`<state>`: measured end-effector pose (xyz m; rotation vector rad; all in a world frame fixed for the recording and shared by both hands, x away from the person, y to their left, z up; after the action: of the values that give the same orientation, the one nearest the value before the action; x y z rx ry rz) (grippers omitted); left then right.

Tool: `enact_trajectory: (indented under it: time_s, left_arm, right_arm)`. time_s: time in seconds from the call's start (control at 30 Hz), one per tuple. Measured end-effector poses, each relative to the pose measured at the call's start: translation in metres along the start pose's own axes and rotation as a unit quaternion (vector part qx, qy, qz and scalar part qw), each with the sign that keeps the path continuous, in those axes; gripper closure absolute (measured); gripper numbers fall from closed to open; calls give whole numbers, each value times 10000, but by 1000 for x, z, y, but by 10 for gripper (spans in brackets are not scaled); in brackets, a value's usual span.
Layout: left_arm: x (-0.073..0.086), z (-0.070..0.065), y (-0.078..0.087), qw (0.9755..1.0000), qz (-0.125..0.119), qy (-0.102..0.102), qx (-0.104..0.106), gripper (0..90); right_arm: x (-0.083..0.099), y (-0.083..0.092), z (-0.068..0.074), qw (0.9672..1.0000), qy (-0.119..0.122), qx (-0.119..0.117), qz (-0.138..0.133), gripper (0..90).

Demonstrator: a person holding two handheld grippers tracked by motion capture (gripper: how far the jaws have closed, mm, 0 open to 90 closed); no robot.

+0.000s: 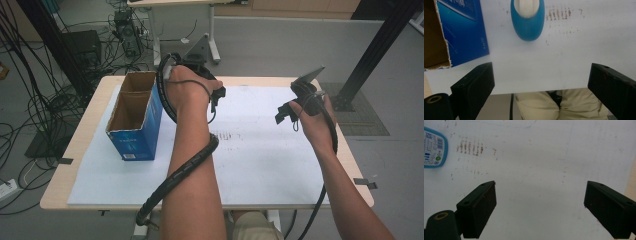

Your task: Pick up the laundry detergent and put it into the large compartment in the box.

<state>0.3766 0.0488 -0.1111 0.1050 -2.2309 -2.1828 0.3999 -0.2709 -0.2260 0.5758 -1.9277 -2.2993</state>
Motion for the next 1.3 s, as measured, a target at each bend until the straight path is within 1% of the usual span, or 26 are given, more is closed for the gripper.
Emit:
enact_trajectory:
  time_s: [0.2,0.33,0.4,0.47,0.5,0.53,0.6,0.73,0.77,0.8,0.83,0.87,0.9,1.03,1.13,1.2,1.23,1.3]
  left_arm:
    - [-5,-2,0,10000,-13,-15,-22,72]
    - [-12,-2,0,10000,-83,17,-34,70]
    - [-15,-2,0,10000,-67,13,-49,70]
    - [-21,0,-2,10000,-65,28,0,70]
    - [-21,0,-2,10000,-65,28,0,70]
    - [-25,1,-4,10000,-50,55,-16,70]
    - [-28,2,-4,9999,-60,85,-11,70]
    - [-40,5,-6,9999,-94,110,-23,70]
    - [-40,5,-6,9999,-94,110,-23,69]
    - [-43,5,-7,9999,-78,97,-61,69]
    - [-49,4,-8,9999,-75,85,-67,69]
    - [-49,4,-8,9999,-75,85,-67,69]
    - [-53,3,-8,9999,-87,83,-75,69]
    - [-61,0,-7,9999,-113,38,-70,68]
    - [-65,0,-6,9999,-120,47,-54,69]
    - [-70,1,-6,9999,-137,55,-59,70]
    - [-72,2,-6,9999,-120,79,-26,70]
    - [-74,2,-8,9999,-99,80,-63,70]
  right_arm:
    - [-1,2,2,10000,-4,19,-25,110]
    - [0,4,2,10000,-14,2,-56,110]
    - [0,4,1,10000,-16,-5,-68,110]
    - [0,2,1,10000,-22,-38,-65,110]
    - [0,2,1,10000,-22,-38,-65,110]
    - [1,1,1,10000,-1,-31,-46,110]
    - [1,1,0,10000,-10,-37,-39,110]
    - [0,1,0,10000,-30,-11,-28,110]
    - [0,1,0,10000,-30,-11,-28,110]
    - [0,2,-1,10000,-29,-7,-37,110]
    - [0,3,-4,9999,-76,-60,-30,110]
    - [0,3,-4,9999,-76,-60,-30,110]
    - [1,5,-6,9999,-93,-62,-54,110]
    - [1,7,-10,9999,-143,-33,-61,110]
    - [1,6,-13,9999,-157,-31,-47,110]
    - [1,6,-14,9998,-170,-40,-44,110]
    - [1,5,-14,9998,-176,-31,-28,111]
    - [1,5,-14,9998,-177,-34,-19,110]
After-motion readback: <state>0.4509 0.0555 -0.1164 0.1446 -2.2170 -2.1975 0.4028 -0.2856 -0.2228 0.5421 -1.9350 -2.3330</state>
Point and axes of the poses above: each handheld gripper's, and its own axes: y roughly backward along the jaws, x roughly out of its underside, z roughly to its left, the point moved 6 cm from there along -y, roughly forward along the jaws, and after that the axes turned 8 degrees about y, right-handed, at the moved point
